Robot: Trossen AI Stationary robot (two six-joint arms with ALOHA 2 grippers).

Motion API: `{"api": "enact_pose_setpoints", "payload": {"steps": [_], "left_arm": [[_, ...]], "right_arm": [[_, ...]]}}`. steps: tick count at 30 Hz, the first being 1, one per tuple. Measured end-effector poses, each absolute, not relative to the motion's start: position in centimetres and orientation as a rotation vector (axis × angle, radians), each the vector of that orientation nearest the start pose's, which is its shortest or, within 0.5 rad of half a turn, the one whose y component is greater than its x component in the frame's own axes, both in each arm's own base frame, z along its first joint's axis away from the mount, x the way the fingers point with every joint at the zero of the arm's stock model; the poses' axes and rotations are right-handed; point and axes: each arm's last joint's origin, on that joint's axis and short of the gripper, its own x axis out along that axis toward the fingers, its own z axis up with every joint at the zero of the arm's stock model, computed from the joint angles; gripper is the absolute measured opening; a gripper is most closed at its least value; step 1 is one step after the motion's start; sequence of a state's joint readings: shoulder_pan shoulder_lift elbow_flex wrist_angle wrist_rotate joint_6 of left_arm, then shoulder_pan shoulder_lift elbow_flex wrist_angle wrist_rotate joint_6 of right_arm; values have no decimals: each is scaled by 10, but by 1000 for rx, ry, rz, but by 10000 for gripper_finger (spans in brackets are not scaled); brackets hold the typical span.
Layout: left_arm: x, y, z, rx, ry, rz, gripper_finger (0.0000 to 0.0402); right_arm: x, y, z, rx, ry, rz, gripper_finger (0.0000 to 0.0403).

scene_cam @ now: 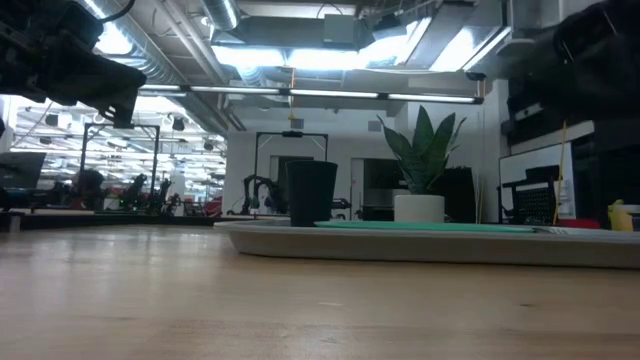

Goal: Pick and place plate/cup/fork/spoon on tray
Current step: Return to Home Position

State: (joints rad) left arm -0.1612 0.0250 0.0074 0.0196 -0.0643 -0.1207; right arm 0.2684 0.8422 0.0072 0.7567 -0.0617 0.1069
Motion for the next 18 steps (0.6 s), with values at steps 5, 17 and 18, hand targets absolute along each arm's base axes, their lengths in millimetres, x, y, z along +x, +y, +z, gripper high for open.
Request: {"api": "enact_pose_setpoints", "payload": {"steps": [5,17,18], "left_arm": [[98,-14,166,-121,3,-97,20],[98,-14,166,-121,3,-97,20],[98,-14,166,-121,3,-97,20]], "right_arm": [[138,39,160,149,47,323,44],[130,34,177,90,-114,241,44],[129,34,178,91,-119,241,44]]}}
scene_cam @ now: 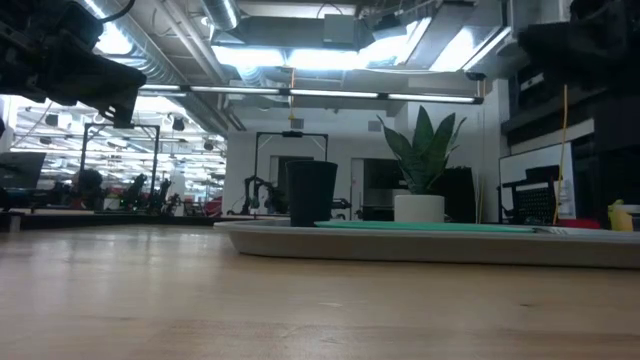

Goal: Pick and place plate/cup/fork/spoon on tray
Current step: Return to Home Position

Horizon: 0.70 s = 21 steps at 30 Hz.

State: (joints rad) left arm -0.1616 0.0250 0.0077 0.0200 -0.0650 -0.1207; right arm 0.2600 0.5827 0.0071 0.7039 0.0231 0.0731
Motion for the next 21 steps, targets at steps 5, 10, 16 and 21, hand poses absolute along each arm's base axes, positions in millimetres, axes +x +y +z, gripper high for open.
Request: {"api": "enact_pose_setpoints", "payload": {"steps": [5,10,16,21], "left_arm": [[98,-14,166,-121,3,-96,20],[98,-14,166,-121,3,-96,20],[98,-14,166,-121,3,-97,20],[98,-14,166,-121,3,-97,20]], "right_arm": [[124,33,171,114,-29,262,44],[117,30,167,117,27,254,44],[109,22,163,74,55,195,44],[104,15,159,52,85,143,44]]}}
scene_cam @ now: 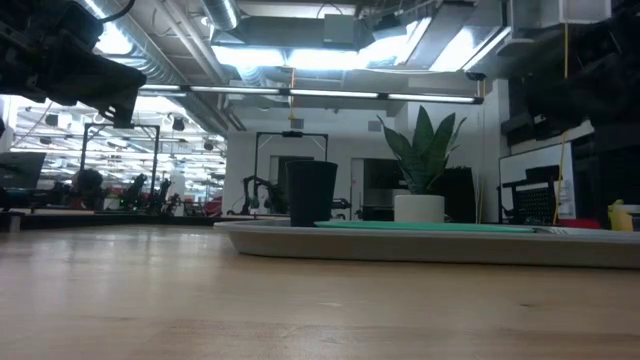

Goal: Pick and place plate/cup/fork/spoon on tray
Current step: Return to Home Position

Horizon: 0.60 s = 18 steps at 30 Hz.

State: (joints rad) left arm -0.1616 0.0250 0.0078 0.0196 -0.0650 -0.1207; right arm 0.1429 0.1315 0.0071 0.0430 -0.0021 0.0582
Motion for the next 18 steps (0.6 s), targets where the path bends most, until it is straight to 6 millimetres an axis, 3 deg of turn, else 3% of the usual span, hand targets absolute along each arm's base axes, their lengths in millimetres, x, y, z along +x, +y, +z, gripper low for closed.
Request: {"api": "enact_pose_setpoints", "payload": {"steps": [18], "left_arm": [[98,-14,166,-121,3,-96,20]], "right_arm": [[104,11,159,40,88,119,44]]}}
